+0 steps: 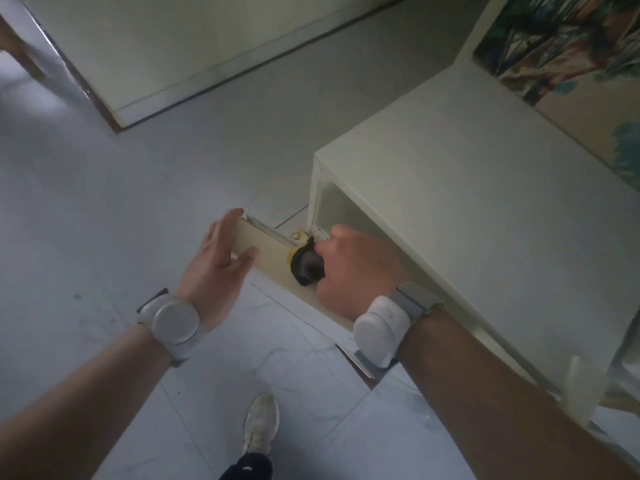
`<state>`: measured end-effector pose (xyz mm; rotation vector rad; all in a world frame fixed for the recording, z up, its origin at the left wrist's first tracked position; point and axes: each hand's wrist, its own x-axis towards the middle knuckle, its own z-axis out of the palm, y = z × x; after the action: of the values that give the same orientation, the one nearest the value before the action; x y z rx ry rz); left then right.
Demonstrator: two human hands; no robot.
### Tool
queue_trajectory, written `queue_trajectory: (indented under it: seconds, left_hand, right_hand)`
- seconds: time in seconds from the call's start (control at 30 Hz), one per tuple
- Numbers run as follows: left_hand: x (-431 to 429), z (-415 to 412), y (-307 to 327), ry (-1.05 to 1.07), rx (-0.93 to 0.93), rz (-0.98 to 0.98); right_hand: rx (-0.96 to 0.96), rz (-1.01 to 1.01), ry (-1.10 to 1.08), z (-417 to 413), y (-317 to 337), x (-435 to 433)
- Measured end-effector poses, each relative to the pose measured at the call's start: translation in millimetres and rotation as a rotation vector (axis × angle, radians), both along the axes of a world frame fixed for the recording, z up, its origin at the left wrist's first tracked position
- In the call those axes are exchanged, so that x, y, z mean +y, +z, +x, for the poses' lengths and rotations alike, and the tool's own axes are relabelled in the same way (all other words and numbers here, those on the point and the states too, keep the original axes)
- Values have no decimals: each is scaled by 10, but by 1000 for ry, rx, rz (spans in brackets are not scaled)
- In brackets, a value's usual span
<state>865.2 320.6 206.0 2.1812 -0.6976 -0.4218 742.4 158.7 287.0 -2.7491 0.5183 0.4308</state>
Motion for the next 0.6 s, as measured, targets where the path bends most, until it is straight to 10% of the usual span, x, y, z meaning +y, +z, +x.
queue_trajectory:
  seconds: [0.6]
  left_hand:
    - [61,-37,-3,-29,4,-82]
  right_hand:
    - [-97,33,62,834,-216,229]
